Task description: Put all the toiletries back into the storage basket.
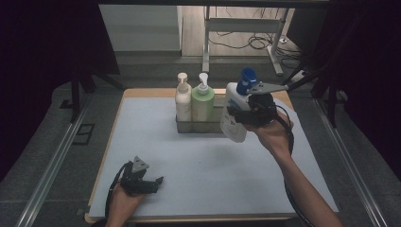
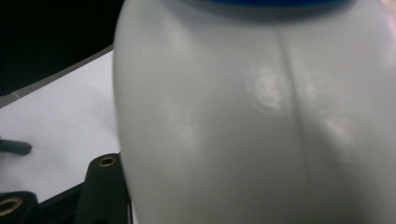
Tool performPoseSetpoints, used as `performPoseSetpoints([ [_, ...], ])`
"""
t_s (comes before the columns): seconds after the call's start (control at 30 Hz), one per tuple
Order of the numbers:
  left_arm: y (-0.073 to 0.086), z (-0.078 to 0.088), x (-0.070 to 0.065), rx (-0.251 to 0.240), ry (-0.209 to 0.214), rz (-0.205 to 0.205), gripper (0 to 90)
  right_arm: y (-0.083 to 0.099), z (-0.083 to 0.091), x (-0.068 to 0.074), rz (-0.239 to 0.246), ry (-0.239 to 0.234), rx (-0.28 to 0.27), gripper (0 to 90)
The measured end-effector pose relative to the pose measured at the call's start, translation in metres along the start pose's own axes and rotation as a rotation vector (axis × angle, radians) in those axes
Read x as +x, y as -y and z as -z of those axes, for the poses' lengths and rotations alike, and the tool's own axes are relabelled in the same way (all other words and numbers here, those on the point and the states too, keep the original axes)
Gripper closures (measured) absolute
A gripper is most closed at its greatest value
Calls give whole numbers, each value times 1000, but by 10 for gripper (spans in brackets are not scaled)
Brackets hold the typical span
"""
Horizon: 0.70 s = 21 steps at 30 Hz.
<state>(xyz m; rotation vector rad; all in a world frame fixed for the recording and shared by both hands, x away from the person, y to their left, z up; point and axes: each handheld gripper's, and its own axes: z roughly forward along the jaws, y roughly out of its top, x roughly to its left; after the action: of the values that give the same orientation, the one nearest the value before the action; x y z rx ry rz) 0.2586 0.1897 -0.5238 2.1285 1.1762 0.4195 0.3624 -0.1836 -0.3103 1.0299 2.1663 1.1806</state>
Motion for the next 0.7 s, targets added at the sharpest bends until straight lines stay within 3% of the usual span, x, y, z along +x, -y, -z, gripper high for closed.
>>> performPoseSetpoints([
  [0.7,0,0,0,1,0,-4,121,-18,-45,-21,-57,87,6,405],
])
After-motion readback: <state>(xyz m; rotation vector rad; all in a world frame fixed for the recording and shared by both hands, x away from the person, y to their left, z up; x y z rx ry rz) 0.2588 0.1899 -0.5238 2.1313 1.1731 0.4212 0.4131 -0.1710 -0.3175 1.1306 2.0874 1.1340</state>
